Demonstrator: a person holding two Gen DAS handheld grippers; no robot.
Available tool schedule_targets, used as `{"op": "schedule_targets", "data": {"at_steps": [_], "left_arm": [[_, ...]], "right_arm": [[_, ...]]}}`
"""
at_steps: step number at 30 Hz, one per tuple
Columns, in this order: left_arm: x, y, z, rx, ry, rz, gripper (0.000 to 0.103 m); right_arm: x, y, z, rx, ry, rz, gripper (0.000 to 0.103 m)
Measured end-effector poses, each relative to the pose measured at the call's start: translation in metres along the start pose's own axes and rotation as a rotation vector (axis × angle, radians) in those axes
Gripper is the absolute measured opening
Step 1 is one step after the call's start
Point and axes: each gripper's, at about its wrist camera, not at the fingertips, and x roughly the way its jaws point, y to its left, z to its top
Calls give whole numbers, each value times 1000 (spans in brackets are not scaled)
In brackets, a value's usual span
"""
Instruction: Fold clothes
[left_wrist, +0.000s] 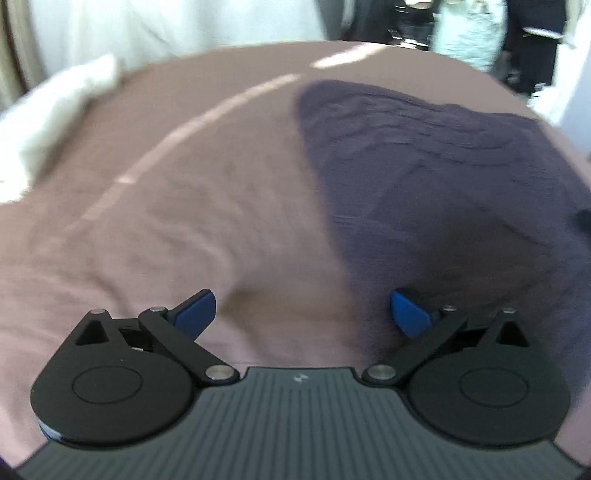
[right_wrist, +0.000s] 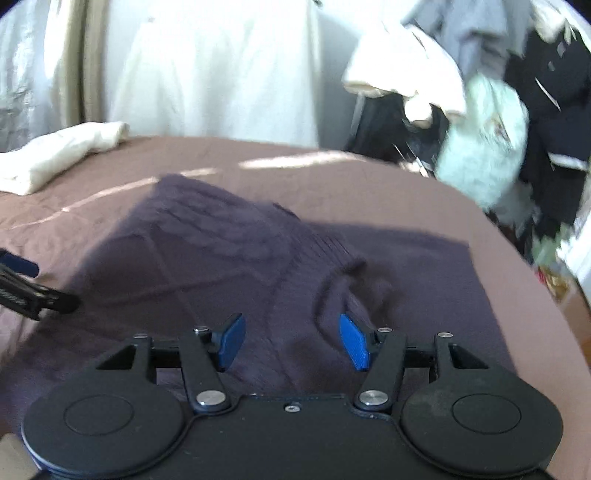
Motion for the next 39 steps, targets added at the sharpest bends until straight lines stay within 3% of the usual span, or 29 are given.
{"op": "schedule_targets", "data": {"at_steps": [1, 2, 5, 7, 9, 12, 14, 16, 20, 21, 23, 24, 27, 31, 34, 36, 39], "left_arm": [[1, 3, -2, 18, 5, 79, 77], [2, 8, -4, 17, 11, 124, 69], [2, 48, -3, -192, 44, -114, 67], [-6, 68, 2, -331, 14, -284, 67], [-19, 69, 8, -332, -64, -351, 67], [-32, 62, 11, -286, -147, -439, 67], [-33, 57, 9, -271, -151, -512, 66], [-28, 51, 8, -272, -127, -575, 63], [-12, 36, 6, -232, -97, -567, 63], [-7, 33, 5, -220, -90, -554, 63], [5, 38, -2, -248, -54, -557, 63], [11, 43, -5, -272, -34, -564, 63], [19, 55, -12, -358, 3, -620, 63], [11, 61, -12, -354, -35, -643, 63], [6, 65, -11, -341, -62, -624, 63], [8, 72, -14, -382, -45, -636, 63], [12, 85, -18, -468, -9, -669, 68]], "right_arm": [[-4, 6, 4, -21, -11, 24, 63], [-5, 9, 8, -26, -13, 46, 66], [2, 9, 24, 56, 13, 163, 66], [18, 5, 39, 160, 70, 288, 67], [46, 2, 58, 280, 170, 431, 67], [101, 0, 80, 408, 319, 545, 68], [130, 5, 90, 411, 381, 521, 68], [147, 17, 96, 352, 377, 493, 68], [181, 32, 94, 386, 371, 482, 79], [188, 35, 91, 405, 362, 481, 72], [183, 56, 91, 282, 304, 433, 56], [179, 68, 93, 206, 275, 416, 30], [162, 78, 91, 224, 203, 482, 21], [142, 84, 104, 277, 145, 573, 20], [150, 94, 110, 267, 199, 501, 23], [155, 99, 104, 246, 232, 479, 37], [133, 83, 92, 314, 230, 564, 53]]}}
